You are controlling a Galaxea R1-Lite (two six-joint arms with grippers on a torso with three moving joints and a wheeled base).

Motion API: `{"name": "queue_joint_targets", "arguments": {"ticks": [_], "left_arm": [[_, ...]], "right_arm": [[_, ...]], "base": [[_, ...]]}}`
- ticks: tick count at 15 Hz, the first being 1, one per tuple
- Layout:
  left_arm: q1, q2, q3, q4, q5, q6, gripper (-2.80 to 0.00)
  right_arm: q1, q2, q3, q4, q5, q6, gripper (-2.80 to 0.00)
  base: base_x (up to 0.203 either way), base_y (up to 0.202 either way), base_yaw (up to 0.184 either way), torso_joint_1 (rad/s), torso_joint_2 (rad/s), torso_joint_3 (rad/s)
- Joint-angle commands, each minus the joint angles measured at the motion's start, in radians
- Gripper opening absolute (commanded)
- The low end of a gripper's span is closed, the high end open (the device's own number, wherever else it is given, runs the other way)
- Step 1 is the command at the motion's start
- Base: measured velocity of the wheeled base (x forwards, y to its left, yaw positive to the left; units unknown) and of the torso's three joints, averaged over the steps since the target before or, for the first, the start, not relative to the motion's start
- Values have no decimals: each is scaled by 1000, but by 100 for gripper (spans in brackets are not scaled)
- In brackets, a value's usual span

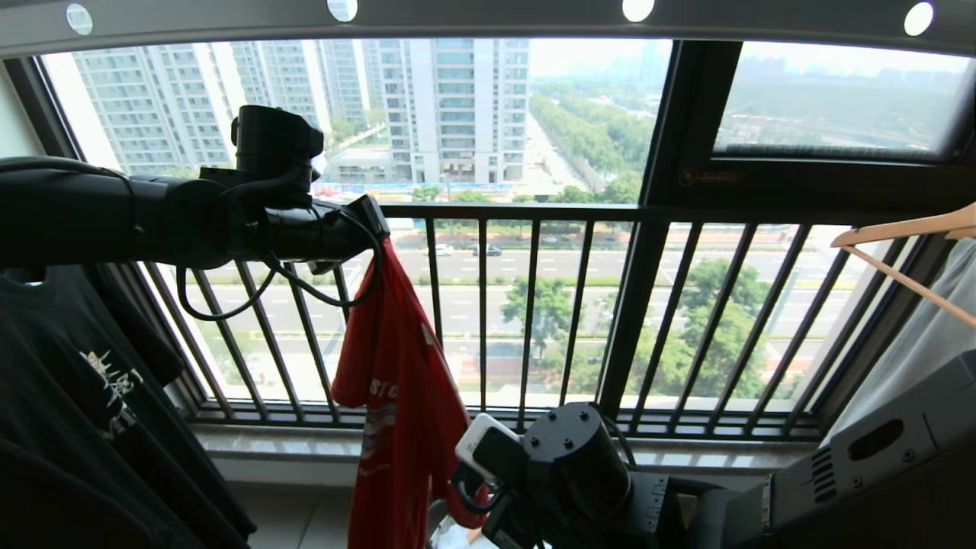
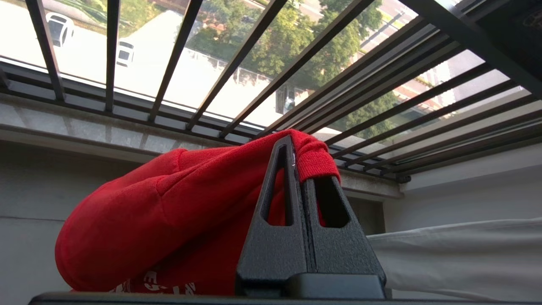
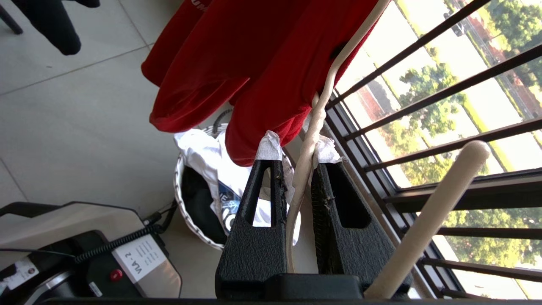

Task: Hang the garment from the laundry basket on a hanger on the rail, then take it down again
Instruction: Take the clothes off the clothes rack

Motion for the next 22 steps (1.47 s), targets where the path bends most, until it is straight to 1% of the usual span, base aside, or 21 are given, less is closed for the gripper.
{"name": "queue_joint_targets", "arguments": {"ticks": [1, 4, 6, 9, 12, 15, 16, 18, 20, 22], "left_arm": [[-20, -13, 19, 0, -1, -1, -280], [-29, 9, 20, -2, 1, 3, -280], [-28, 49, 15, -3, 2, 16, -280], [1, 96, 7, -81, 6, 19, -280], [15, 84, 5, -85, 3, 15, -280], [14, 104, 5, -83, 3, 18, -280], [14, 118, 5, -83, 3, 19, -280], [13, 138, 5, -83, 3, 21, -280], [13, 157, 5, -84, 4, 30, -280], [-2, 179, 11, -83, 4, 45, -280]], "right_arm": [[23, 0, 7, -5, -1, -2, -280], [24, -3, 5, -6, -1, -2, -280], [24, -2, 3, -6, -2, 0, -280], [-22, -1, -11, -6, -1, 1, -280], [-52, 0, -28, -6, -1, 3, -280], [-104, -17, -66, -6, 0, 6, -280], [-112, -21, -83, -8, 1, 13, -280], [-112, -9, -107, -42, -3, 80, -280], [-117, -5, -129, -52, -4, 90, -280], [-121, -5, -143, -67, -7, 123, -280]], "base": [[0, 0, 0, 0, 0, 0], [0, 0, 0, 0, 0, 0], [0, 0, 0, 0, 0, 0], [0, 0, 0, 0, 0, 0], [0, 0, 0, 0, 0, 0], [0, 0, 0, 0, 0, 0], [0, 0, 0, 0, 0, 0], [0, 0, 0, 0, 0, 0], [0, 0, 0, 0, 0, 0], [0, 0, 0, 0, 0, 0]]}}
